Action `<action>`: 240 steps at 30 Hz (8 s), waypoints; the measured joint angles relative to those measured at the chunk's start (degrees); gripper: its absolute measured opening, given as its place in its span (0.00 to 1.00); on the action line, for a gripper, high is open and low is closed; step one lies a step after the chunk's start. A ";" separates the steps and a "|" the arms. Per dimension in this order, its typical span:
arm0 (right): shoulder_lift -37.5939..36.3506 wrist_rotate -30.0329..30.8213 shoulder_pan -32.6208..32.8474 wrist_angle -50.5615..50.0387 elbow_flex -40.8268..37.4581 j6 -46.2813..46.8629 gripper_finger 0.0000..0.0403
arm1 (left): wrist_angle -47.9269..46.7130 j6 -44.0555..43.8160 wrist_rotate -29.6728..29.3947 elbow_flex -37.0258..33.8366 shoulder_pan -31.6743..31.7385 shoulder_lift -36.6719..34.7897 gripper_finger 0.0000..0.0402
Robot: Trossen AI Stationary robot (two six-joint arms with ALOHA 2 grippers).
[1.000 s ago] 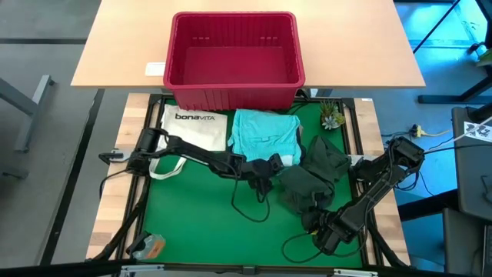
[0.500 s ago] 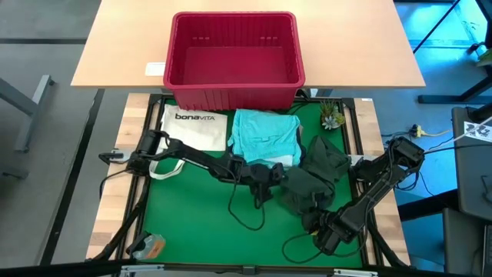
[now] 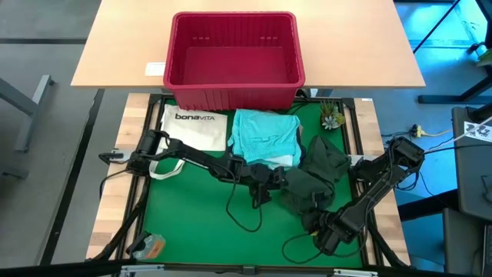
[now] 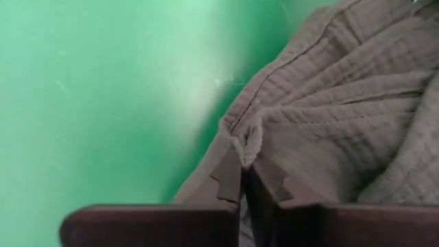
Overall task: Fold Laundry from Bin
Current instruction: Fold the green polo shirt from the red laundry bin
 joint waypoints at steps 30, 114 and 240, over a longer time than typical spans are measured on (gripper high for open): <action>-12.13 5.89 0.04 -33.42 0.93 43.82 0.00 | 11.94 -47.64 0.13 0.00 5.36 -0.04 0.00; -30.37 -13.52 0.00 -42.72 -7.69 48.13 0.49 | -4.17 -60.38 -0.01 39.27 7.61 19.23 0.36; 0.80 0.83 -0.23 5.69 3.02 -12.21 0.49 | -70.34 -79.48 -2.63 42.03 -22.18 23.21 0.08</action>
